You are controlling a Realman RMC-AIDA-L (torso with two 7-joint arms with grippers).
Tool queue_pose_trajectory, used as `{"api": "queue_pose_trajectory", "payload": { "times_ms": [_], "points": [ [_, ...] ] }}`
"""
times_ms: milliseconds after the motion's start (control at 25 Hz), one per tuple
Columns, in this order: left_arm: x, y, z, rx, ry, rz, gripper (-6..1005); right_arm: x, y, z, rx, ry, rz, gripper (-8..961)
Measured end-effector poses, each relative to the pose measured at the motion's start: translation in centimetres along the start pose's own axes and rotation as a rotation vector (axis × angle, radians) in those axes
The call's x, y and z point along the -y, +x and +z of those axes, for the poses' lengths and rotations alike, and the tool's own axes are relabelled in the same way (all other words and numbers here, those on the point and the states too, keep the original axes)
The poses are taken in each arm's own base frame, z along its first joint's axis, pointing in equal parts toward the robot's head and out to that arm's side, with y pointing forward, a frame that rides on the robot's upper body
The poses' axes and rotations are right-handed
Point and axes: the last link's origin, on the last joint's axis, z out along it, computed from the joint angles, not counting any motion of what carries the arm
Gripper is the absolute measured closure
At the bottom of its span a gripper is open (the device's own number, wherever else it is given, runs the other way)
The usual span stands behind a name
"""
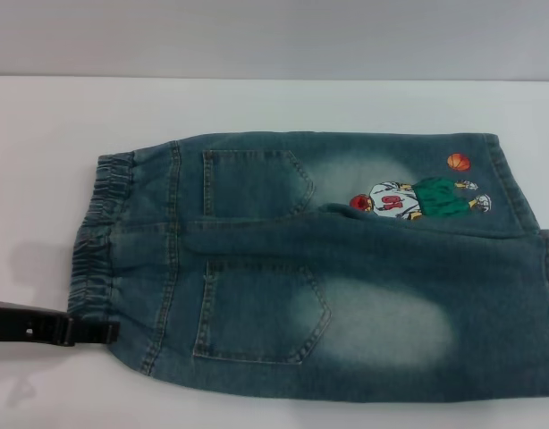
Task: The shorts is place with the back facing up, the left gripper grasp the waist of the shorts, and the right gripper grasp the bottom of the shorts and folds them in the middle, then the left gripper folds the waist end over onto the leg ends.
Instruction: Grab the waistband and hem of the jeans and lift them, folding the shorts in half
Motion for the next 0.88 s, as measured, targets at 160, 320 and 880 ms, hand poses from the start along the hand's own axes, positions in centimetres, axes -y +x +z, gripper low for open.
{"api": "queue_pose_trajectory", "payload": {
  "times_ms": [160,320,880],
  "points": [
    [0.1,0.01,-0.02,0.001,0.006,0.002,139,0.01,0.02,0.01,-0.001,0.0,-0.005,243],
    [0.12,0.08,-0.03,0.001,0.009,0.006,140,0.02,0.04,0.03,-0.003,0.0,-0.005,243],
    [0.04,0.35,0.44,0.005,0.006,0.013,139,-0.53,0.03,0.12,-0.01,-0.012,-0.021,243]
  ]
}}
